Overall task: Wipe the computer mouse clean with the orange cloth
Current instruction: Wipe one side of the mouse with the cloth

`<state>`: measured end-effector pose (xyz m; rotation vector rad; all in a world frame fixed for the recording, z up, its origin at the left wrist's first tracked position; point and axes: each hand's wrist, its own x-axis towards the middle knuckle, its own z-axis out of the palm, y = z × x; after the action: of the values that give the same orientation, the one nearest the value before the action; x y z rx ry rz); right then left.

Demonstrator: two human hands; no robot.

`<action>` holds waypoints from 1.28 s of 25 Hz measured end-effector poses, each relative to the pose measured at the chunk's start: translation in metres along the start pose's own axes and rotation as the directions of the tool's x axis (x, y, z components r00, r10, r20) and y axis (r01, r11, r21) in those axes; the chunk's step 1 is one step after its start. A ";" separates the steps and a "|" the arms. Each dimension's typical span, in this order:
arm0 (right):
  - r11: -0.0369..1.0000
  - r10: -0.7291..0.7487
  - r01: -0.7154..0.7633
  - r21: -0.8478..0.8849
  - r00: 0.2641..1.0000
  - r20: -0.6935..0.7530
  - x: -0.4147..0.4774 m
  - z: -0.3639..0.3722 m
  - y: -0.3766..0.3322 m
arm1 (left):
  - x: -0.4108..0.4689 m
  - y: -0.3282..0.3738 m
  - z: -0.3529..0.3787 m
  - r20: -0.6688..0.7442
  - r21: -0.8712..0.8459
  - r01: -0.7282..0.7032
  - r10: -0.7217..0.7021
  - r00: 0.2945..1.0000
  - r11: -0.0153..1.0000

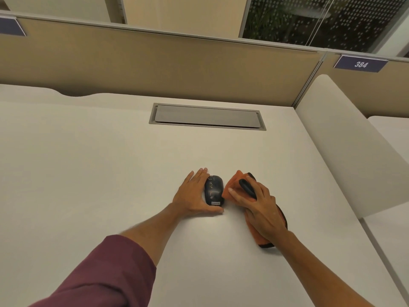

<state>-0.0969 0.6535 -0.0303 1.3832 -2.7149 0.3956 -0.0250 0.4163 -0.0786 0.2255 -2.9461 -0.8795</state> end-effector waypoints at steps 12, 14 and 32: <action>0.928 -0.222 0.242 -0.283 0.970 0.100 -0.002 -0.003 -0.002 | -0.001 0.003 -0.001 -0.018 -0.024 -0.011 0.011 1.000 1.000; 0.940 -0.192 0.212 -0.266 0.976 0.100 -0.007 -0.006 0.002 | -0.001 0.001 -0.001 -0.009 -0.006 -0.008 0.008 1.000 1.000; 0.943 -0.260 0.265 -0.203 0.964 0.050 0.001 -0.001 0.002 | 0.002 0.000 0.001 -0.017 -0.004 -0.014 0.014 1.000 1.000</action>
<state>-0.0993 0.6539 -0.0293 1.6632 -2.4533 0.0746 -0.0266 0.4165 -0.0797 0.2113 -2.9266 -0.8777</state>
